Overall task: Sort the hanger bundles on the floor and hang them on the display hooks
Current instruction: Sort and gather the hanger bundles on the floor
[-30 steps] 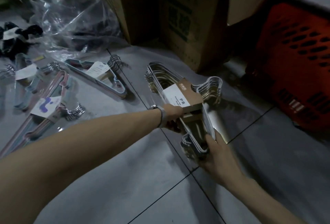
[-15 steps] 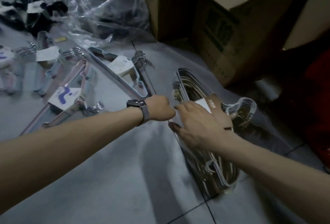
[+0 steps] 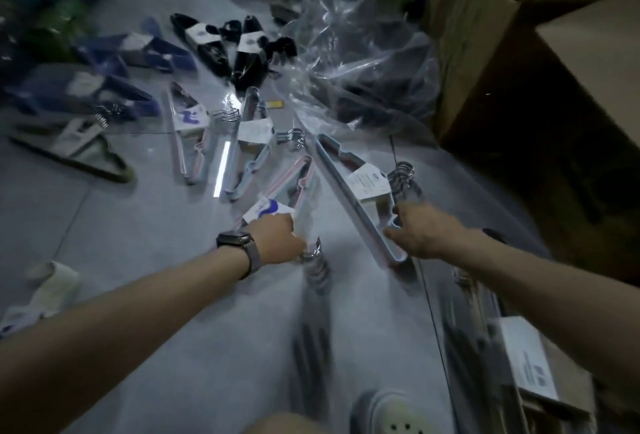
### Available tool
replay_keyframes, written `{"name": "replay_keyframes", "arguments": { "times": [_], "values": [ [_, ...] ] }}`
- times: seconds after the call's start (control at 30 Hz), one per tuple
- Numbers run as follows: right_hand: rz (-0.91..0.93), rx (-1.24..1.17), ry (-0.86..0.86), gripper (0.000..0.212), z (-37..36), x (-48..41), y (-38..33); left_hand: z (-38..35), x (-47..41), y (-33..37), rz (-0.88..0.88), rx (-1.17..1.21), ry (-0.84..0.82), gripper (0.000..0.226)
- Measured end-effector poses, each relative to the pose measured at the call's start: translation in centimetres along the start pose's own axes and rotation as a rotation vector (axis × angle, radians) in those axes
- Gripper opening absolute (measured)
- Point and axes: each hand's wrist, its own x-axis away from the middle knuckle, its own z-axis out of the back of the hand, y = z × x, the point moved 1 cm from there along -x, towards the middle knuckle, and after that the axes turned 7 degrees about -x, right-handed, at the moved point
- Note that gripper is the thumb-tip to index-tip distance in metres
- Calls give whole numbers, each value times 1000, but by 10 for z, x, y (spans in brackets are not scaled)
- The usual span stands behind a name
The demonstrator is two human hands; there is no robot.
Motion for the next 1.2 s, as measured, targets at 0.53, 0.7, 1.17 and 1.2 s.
{"name": "replay_keyframes", "arguments": {
  "times": [0.53, 0.7, 1.17, 1.2],
  "values": [
    [-107, -335, 173, 129, -44, -179, -12, -58, -107, -66, 145, -266, -10, 144],
    [-207, -199, 88, 127, -35, -208, -22, -61, -118, -68, 124, -289, -25, 144],
    [-139, -169, 188, 116, -20, -177, -18, -37, -105, -74, 86, -33, 32, 145],
    [-138, -184, 198, 115, -14, -174, -19, -32, -106, -75, 87, -3, 50, 145]
  ]
}}
